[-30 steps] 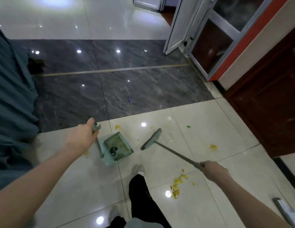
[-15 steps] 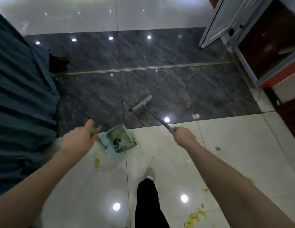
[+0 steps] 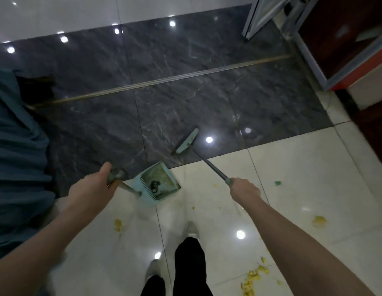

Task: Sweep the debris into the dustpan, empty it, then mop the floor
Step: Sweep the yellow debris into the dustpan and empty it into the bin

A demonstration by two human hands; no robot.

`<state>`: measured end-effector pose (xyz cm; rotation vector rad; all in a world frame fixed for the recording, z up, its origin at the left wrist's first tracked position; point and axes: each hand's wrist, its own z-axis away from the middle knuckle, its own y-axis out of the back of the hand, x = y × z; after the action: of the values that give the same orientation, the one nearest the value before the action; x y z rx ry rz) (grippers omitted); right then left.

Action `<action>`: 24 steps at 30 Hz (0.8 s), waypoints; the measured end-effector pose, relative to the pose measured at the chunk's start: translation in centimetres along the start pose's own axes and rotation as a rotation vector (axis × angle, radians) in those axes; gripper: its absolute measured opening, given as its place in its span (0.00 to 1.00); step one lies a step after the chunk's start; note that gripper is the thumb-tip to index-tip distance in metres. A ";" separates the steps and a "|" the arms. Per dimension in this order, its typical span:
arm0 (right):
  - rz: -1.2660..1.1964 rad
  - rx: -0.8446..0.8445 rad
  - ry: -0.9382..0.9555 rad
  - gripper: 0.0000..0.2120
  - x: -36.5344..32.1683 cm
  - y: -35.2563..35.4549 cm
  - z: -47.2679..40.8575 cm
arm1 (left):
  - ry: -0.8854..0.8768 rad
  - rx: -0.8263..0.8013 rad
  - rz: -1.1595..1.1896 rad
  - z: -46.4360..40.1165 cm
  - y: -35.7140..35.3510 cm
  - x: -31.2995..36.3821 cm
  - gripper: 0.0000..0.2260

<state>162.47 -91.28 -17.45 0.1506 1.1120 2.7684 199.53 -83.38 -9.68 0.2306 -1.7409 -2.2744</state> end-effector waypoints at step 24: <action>-0.228 -0.121 -0.600 0.14 17.0 -26.5 34.6 | -0.710 0.040 -0.062 6.0 -0.6 3.4 0.16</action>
<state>153.80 -45.82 -10.33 0.7303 0.7456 2.3322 194.56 -78.73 -8.59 -0.5989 -2.1022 -2.5510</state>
